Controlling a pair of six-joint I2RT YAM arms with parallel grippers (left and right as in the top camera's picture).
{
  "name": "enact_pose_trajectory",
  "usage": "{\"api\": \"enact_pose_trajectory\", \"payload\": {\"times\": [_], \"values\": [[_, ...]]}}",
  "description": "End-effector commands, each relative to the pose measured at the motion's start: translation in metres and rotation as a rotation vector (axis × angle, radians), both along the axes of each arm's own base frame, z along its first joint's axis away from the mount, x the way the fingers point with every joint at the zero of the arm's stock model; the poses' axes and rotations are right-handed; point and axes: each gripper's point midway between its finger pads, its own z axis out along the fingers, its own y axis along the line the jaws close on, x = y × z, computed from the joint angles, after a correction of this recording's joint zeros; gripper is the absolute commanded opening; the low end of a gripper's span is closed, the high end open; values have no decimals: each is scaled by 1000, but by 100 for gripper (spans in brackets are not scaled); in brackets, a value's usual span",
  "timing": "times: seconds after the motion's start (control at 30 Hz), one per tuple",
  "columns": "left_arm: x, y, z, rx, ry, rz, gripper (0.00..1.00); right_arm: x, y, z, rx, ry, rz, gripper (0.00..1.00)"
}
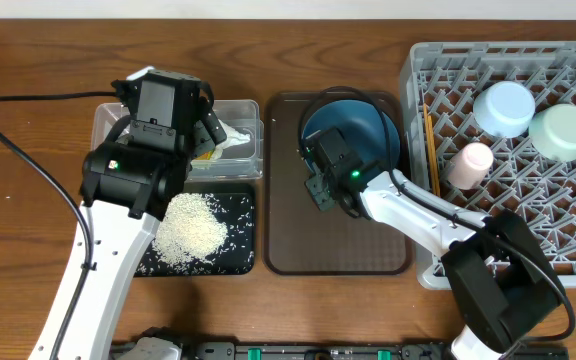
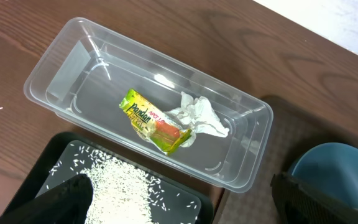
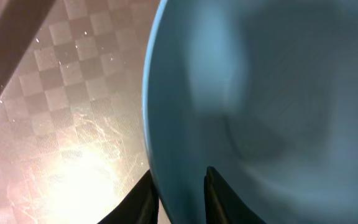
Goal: Sort waste into correct bins and load items into the dishwasher rack
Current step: 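Grasp the blue plate rim with the right gripper, then lift the blue plate and stand it upright in the grey rack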
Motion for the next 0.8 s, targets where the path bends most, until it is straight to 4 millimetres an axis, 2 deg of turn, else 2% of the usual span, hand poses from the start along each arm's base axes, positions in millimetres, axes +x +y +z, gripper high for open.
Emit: {"api": "enact_pose_trajectory", "payload": {"times": [0.0, 0.1, 0.13, 0.27, 0.33, 0.43, 0.6, 0.67, 0.77], "values": [[-1, 5, 2, 23, -2, 2, 95, -4, 3, -1, -1, 7, 18, 23], [-1, 5, 2, 23, -2, 2, 95, -6, 5, -1, 10, 19, 25, 9], [-1, 5, 2, 23, -2, 2, 95, -7, 7, -1, 17, 24, 29, 1], [-1, 5, 2, 23, -2, 2, 95, -11, 16, 5, 66, 39, 52, 1], [-1, 5, 2, 23, -2, 2, 95, -11, 22, 18, 109, 29, 67, 1], [-1, 5, 2, 23, -2, 2, 95, -9, 27, 48, 167, -20, 68, 1], [-1, 5, 2, 23, -2, 2, 95, -12, 24, 114, 271, -127, 41, 1], [-1, 5, 2, 23, -2, 2, 95, -17, 17, 141, 316, -160, 13, 1], [-1, 5, 2, 23, -2, 2, 95, -28, -6, 184, 404, -195, -81, 1]]}}
